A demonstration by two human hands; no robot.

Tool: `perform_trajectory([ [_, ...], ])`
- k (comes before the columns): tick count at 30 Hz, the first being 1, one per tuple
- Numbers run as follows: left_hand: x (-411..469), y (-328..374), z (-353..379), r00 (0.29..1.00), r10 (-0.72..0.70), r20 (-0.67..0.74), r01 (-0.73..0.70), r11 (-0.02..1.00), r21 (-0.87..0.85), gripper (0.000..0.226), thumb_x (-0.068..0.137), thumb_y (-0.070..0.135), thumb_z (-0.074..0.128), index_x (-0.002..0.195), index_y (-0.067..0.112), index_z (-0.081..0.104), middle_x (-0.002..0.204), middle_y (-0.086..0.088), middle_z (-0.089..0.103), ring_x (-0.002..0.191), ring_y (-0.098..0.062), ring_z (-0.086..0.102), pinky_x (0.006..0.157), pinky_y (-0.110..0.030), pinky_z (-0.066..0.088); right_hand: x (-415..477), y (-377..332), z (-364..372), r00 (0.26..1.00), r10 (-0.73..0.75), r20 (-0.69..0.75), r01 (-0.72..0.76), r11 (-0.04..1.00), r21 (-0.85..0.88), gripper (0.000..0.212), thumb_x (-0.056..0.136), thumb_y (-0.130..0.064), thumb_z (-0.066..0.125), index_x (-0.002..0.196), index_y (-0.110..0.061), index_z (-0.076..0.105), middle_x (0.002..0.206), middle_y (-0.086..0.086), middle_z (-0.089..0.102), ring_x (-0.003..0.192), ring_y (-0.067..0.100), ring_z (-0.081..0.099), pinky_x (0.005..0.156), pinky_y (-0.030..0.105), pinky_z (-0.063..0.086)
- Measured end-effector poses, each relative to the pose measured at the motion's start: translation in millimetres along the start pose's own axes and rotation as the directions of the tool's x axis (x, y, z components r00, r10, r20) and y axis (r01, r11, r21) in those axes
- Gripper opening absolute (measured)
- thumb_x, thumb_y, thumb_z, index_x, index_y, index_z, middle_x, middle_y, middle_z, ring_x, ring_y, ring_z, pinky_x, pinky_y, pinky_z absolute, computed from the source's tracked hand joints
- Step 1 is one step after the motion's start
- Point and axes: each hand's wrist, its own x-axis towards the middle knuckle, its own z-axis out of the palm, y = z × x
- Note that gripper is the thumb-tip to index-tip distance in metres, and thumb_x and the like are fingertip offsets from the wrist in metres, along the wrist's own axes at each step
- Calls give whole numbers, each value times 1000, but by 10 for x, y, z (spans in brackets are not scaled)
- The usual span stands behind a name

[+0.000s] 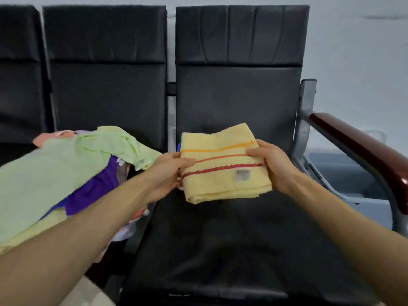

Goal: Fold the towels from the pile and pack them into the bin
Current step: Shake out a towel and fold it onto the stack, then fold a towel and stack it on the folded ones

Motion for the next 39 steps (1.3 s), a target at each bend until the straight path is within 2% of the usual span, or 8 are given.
perform_trajectory([
  [4,429,341,-59,969,192,-155,-137,942,308,33,94,14,61,124,13,47,113,-2,65,99,-19,66,68,-35,56,472,-79,52,998,-59,-28,59,998,-27,24,96,-8,51,116,-16,62,107,7,73,95,24,71,74,39,58],
  [13,1317,183,-118,923,252,-292,-55,836,545,31,95,16,58,112,19,32,99,-3,51,88,-18,56,69,-34,51,1382,303,32,982,-29,-186,-23,961,-275,20,95,-8,56,115,-8,60,101,6,68,87,19,68,72,34,58],
  [19,1477,-140,-202,906,174,-386,12,901,433,29,97,21,56,119,22,38,113,-5,53,101,-21,55,91,-38,50,1493,634,41,978,-43,-203,-56,887,-459,34,95,-18,57,128,-11,54,112,-1,64,94,13,65,80,31,56],
  [25,1142,-145,-310,948,98,-303,-13,963,270,56,92,22,62,142,14,37,124,0,53,116,-18,53,102,-39,46,1221,535,258,945,-268,-188,29,640,-768,28,96,-13,45,123,-13,53,114,2,62,98,17,58,75,30,49],
  [27,950,-124,-423,941,158,-299,-41,930,365,55,91,17,62,141,16,39,131,0,52,119,-18,52,104,-41,45,1097,532,406,907,-398,-142,86,503,-860,37,95,-12,46,131,-10,51,130,8,57,116,24,52,93,37,46],
  [31,411,-79,-802,882,323,-344,-56,795,603,39,91,14,57,129,19,53,125,0,57,110,-17,56,100,-36,46,813,487,882,864,-500,66,268,345,-899,39,93,-12,50,132,-17,53,136,2,54,127,23,43,106,39,35],
  [34,-112,-166,-1210,770,571,-285,3,443,897,34,94,15,53,128,17,55,124,-2,56,112,-19,55,96,-32,42,636,437,1364,846,-469,253,425,306,-852,42,93,-7,48,132,-20,55,134,0,54,126,20,43,102,30,34],
  [39,-550,-204,-1842,736,539,-410,352,214,911,43,98,32,48,136,13,49,134,-10,49,120,-29,46,98,-39,37,535,443,2060,848,-386,362,503,376,-778,36,92,-11,51,125,-22,60,120,0,64,110,18,59,92,32,48],
])
